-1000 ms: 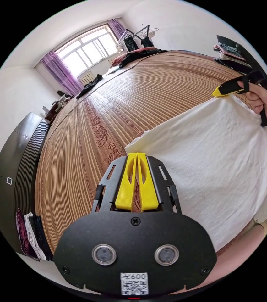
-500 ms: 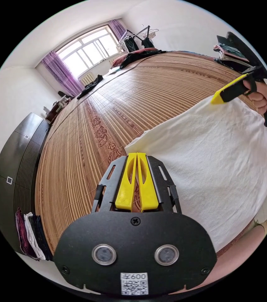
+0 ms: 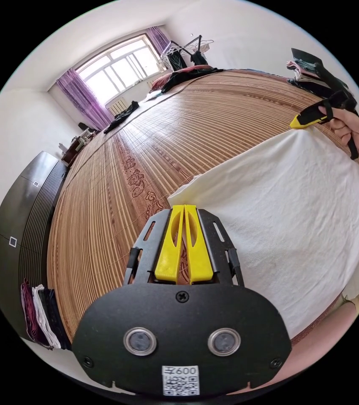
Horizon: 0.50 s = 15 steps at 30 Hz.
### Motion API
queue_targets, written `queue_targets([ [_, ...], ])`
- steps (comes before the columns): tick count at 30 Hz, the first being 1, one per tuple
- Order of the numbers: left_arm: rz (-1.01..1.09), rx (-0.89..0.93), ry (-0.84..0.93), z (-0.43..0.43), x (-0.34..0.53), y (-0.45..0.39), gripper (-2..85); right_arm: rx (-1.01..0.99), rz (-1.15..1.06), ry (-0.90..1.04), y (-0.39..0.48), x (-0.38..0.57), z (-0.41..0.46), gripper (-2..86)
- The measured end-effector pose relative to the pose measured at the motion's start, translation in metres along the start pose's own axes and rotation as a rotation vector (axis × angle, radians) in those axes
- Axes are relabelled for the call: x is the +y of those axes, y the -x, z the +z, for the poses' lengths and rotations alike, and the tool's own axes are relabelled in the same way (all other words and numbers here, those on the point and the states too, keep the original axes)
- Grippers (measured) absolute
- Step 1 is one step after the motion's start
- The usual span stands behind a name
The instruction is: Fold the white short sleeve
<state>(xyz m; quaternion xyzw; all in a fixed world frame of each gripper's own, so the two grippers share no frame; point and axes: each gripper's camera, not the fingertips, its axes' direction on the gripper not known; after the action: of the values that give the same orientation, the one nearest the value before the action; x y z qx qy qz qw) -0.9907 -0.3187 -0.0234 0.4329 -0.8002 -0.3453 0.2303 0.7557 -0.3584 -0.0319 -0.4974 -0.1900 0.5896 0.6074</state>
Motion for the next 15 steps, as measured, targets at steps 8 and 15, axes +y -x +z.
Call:
queue_targets([
  [8, 0.003, -0.009, -0.002, 0.002, 0.007, 0.002, 0.7, 0.095, -0.301, -0.100, 0.054, 0.021, 0.001, -0.9],
  [15, 0.005, -0.012, -0.003, 0.001, 0.012, 0.003, 0.7, 0.062, -0.279, 0.142, 0.020, -0.004, 0.040, -0.8],
])
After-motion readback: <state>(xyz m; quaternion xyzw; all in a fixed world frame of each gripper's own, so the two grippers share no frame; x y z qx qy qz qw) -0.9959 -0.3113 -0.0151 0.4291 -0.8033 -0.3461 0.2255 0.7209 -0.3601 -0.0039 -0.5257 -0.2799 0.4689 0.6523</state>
